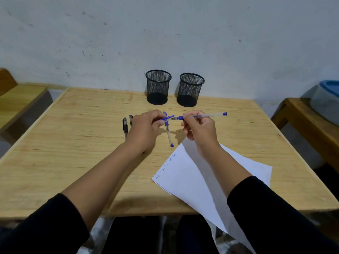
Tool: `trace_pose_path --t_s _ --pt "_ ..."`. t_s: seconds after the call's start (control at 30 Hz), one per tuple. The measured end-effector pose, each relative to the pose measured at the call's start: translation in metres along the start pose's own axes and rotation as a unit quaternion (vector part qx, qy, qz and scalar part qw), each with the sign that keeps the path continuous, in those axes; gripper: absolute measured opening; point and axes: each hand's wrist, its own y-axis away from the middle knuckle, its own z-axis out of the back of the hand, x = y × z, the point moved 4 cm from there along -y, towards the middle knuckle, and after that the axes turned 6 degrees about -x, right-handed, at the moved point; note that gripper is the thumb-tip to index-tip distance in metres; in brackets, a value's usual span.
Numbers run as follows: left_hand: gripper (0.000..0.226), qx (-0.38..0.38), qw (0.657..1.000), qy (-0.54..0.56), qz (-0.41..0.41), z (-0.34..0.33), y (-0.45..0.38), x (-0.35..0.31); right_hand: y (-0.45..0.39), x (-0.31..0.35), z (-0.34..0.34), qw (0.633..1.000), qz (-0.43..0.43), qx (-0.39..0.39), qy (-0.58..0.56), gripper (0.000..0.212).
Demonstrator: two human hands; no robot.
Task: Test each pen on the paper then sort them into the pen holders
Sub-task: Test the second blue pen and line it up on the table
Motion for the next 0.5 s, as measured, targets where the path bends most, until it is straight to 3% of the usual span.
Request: trace_pose_path --t_s 0.2,0.5 --pt "0.018 -0.003 0.999 0.027 -0.016 0.007 0.011 -0.020 0.007 0.011 0.003 0.999 0.013 0.028 0.009 0.016" --pt "0.018 -0.021 0.997 -0.025 -0.072 0.015 0.025 -0.037 0.025 0.009 0.006 0.996 0.009 0.080 -0.037 0.017"
